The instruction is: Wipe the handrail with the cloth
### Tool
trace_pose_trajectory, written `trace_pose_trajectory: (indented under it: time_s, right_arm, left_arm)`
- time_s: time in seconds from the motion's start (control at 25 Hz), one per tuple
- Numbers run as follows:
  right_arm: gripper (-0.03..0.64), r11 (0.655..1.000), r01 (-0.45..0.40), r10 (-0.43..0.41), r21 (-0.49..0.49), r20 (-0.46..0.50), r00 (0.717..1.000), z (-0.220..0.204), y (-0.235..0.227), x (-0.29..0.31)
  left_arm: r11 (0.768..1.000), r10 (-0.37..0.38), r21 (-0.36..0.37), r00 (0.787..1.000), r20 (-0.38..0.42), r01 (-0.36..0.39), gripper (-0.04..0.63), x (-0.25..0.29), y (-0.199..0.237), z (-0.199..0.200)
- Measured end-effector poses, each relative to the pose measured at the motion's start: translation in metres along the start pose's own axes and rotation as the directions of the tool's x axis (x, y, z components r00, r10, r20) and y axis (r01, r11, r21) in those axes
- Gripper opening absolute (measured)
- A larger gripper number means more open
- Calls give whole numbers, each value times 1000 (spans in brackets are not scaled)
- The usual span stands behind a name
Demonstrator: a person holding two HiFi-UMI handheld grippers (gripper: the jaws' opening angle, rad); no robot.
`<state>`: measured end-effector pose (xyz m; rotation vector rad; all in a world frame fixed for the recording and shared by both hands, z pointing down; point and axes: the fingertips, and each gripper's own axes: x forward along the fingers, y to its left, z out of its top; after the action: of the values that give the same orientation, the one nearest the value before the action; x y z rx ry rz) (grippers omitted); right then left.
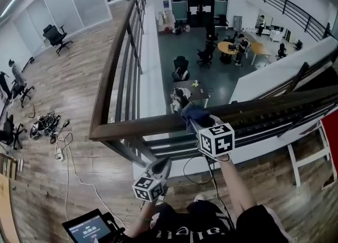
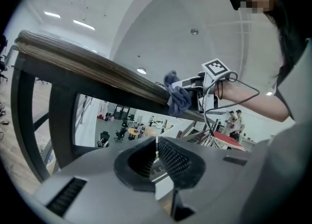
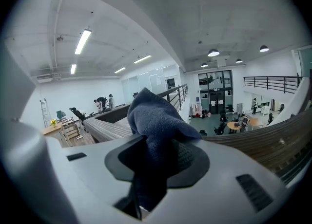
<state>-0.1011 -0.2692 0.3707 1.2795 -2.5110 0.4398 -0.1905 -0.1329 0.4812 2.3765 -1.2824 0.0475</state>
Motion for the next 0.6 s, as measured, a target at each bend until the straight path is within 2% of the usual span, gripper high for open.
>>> trace_pose_trajectory:
  time_s: [0.2,0.48,0.6]
  right_arm:
    - [109,999,27,-27,23,11,1000,-2,-95,-41]
    - [109,993,93,-95,78,27,995,-8,-244,-106]
    - [109,985,149,-151,84,25,988,-9,-298,-133]
  left_arm:
    - [1000,-10,-22,1000,-7,10,2,59,-49,-6]
    - [999,-45,20,997,-61,46,2,132,-106,-23]
    - [998,-50,30,996,-76,52,2,149,-119,-22]
